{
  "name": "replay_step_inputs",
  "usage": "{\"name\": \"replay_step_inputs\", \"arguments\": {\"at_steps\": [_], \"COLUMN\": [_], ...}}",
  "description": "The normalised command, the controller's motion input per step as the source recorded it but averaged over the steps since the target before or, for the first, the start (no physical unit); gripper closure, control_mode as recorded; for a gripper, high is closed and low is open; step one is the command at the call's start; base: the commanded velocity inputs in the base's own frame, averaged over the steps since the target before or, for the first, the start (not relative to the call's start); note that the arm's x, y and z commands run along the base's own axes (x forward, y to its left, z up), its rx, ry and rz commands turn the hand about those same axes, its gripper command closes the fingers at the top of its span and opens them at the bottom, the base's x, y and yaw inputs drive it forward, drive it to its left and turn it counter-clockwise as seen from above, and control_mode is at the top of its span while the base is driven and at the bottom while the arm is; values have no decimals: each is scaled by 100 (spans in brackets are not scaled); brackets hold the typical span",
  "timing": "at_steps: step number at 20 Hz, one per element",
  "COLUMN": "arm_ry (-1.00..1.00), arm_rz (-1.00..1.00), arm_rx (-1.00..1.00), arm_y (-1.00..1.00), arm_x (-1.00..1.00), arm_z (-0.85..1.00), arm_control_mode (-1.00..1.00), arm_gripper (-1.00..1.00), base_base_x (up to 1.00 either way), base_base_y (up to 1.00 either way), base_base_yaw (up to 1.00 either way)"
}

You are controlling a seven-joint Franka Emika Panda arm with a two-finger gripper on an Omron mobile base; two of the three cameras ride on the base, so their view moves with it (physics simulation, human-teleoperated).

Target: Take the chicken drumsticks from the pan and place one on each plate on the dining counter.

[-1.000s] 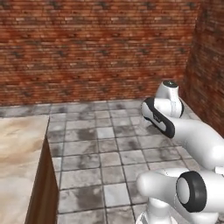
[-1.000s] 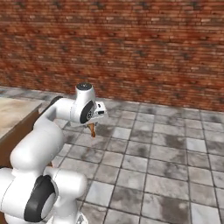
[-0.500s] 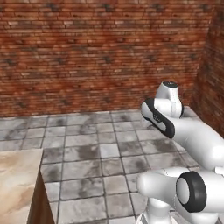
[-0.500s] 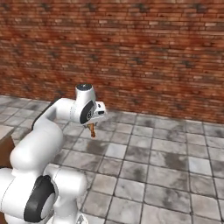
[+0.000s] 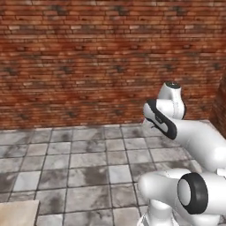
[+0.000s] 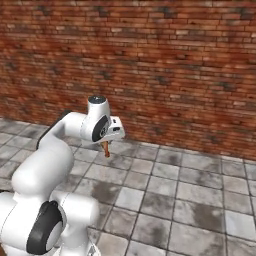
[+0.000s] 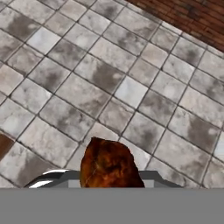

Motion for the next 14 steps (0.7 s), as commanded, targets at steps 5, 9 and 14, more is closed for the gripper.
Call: {"name": "replay_step_inputs", "arguments": {"at_steps": [5, 9, 14], "arm_ry": [0, 0, 0], "arm_rz": [0, 0, 0], "arm_rx": [0, 0, 0], "arm_y": [0, 0, 0], "arm_x": [0, 0, 0], "arm_z": [0, 0, 0], "arm_control_mode": [100, 100, 100], "arm_gripper": [100, 100, 100], "base_base_x": [94, 77, 64], "base_base_y": [14, 3, 0], "base_base_yaw": [26, 46, 63]}}
